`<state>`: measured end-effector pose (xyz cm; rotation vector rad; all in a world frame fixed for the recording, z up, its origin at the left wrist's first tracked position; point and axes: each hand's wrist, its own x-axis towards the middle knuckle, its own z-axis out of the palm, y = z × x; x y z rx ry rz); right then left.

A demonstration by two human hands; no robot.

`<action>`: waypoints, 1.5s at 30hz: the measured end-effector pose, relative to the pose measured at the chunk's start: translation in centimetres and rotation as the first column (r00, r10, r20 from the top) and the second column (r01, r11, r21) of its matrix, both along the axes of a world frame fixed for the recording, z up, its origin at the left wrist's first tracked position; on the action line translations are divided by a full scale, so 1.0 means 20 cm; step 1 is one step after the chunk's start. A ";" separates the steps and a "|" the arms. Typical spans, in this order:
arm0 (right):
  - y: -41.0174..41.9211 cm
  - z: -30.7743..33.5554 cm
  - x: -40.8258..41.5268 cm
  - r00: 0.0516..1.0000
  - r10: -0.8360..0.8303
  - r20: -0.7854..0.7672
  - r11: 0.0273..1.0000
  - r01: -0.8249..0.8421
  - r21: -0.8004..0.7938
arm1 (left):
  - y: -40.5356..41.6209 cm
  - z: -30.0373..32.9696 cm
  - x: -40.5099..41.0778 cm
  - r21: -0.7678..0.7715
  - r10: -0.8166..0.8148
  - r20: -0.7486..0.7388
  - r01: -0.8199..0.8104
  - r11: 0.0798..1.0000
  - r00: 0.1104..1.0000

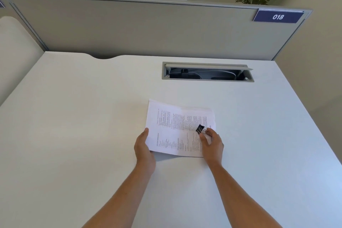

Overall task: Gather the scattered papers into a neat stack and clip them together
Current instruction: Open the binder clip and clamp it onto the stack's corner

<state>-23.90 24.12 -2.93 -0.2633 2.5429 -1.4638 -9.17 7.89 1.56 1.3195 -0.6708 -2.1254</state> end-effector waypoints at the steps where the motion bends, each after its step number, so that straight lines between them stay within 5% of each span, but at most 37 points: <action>1: 0.00 0.00 0.00 1.000 -0.002 0.003 1.000 0.002 0.002 | 0.05 0.01 0.00 0.005 0.034 -0.070 -0.034 0.999 0.997; 5: 0.00 0.01 0.00 1.000 0.000 0.015 1.000 0.000 0.011 | 0.16 -0.01 -0.03 0.017 0.079 -0.151 -0.078 0.997 0.985; 12: 0.01 0.04 0.00 0.999 0.003 0.051 1.000 -0.004 0.015 | 0.16 -0.02 -0.17 0.005 0.134 0.149 -0.136 0.991 0.980; 18: -0.03 0.10 -0.01 0.991 -0.051 0.120 0.997 0.058 -0.051 | 0.08 0.13 -0.23 -0.277 0.127 0.148 -0.082 0.957 0.981; 22: -0.05 0.22 -0.07 0.968 -0.148 0.203 0.950 0.196 -0.242 | -0.03 0.28 -0.23 -0.481 0.050 0.074 -0.008 0.877 0.996; 28: -0.10 0.55 -0.27 0.908 -0.095 0.409 0.692 0.355 -0.628 | -0.20 0.58 -0.20 -0.728 -0.165 0.042 0.143 0.671 0.985; 33: -0.09 0.75 -0.36 0.951 0.203 0.234 0.795 -0.020 -0.606 | -0.28 0.76 -0.17 -0.844 -0.328 0.126 0.275 0.461 0.936; 38: -0.03 0.81 -0.37 0.800 0.601 0.001 0.706 -0.530 -0.470 | -0.29 0.76 -0.16 -0.868 -0.373 0.253 0.380 0.320 0.893; 45: -0.01 0.86 -0.28 0.760 0.646 0.074 0.725 -0.580 -0.371 | -0.24 0.72 -0.15 -0.872 -0.374 0.243 0.371 0.320 0.895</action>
